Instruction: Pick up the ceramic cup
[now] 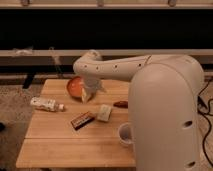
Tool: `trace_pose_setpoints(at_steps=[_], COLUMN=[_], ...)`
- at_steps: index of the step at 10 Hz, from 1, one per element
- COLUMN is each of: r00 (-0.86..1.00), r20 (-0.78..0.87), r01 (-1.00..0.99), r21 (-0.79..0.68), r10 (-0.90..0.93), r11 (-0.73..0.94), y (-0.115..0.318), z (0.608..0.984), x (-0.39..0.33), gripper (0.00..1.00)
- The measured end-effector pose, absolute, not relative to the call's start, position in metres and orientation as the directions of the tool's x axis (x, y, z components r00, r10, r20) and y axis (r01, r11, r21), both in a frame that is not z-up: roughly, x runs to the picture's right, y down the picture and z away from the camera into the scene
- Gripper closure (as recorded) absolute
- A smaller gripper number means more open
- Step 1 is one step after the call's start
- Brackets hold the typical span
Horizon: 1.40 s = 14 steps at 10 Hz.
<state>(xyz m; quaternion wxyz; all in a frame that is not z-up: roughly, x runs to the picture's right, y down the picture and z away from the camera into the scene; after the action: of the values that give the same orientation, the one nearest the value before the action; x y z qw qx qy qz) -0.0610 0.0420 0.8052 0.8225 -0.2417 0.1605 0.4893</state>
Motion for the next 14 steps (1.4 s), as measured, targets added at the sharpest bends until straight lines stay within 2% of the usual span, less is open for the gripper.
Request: trace_pose_setpoints(at_steps=[4, 7, 9, 14], r00=[0.475, 0.448, 0.409, 0.354], r20=[-0.512, -0.544, -0.559, -0.569], r01=[-0.879, -0.892, -0.911, -0.935], r21=[-0.242, -0.222, -0.206, -0.186], r10=[0.716, 0.710, 0.721, 0.742], r11=[0.411, 0.393, 0.357, 0.302], y=[0.042, 0.060, 0.074, 0.119], z=[0.812, 0.807, 0.776, 0.672], x=[-0.059, -0.023, -0.007, -0.016], gripper=[0.20, 0.20, 0.20, 0.20])
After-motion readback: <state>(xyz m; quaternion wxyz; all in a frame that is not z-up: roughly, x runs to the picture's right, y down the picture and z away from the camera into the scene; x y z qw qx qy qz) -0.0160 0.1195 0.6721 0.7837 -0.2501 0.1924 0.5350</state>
